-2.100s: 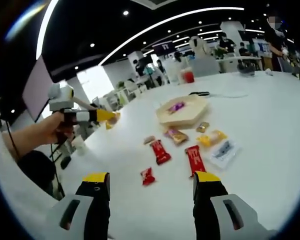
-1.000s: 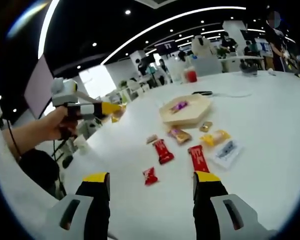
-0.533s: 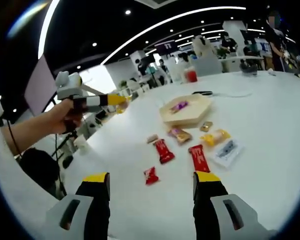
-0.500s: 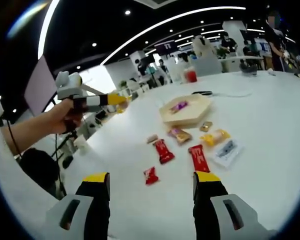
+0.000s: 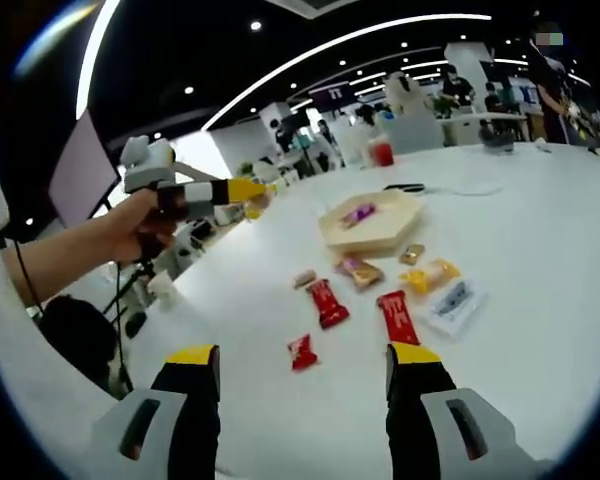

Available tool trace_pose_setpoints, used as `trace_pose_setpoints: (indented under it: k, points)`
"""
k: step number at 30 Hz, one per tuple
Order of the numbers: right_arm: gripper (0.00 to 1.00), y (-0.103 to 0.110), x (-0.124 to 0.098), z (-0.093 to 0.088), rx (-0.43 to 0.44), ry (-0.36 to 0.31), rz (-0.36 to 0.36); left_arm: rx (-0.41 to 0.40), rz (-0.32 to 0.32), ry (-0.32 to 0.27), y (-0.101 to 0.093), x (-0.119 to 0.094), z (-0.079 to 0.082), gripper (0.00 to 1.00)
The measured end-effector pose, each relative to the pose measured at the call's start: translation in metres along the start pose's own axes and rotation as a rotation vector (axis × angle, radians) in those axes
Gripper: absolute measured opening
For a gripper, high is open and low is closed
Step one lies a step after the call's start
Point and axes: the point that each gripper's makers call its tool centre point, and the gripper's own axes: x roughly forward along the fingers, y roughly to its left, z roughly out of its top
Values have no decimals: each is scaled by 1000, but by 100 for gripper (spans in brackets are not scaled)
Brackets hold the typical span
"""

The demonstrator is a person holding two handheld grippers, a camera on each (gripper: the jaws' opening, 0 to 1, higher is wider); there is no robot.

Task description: Place the target food into the container with the food tongs after gripping and lifting it, then release it inside without dropping or visibly crushing the food.

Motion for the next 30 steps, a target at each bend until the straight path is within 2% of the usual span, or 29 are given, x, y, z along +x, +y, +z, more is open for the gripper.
trace_pose_setpoints:
  k: [16,24,27,30]
  points:
    - [68,0,-2,1,-7,-1,-1,-7,-24,-21,-6,17,14,21]
    - [68,3,2,-1,-8,2,8,-12,-39,-17,-5,29,11,21]
    - [68,4,3,0,0,-2,12,25,-53,14,-6,39,8,21]
    - [68,8,4,1,-17,2,21,46,-67,20,-9,48,9,21]
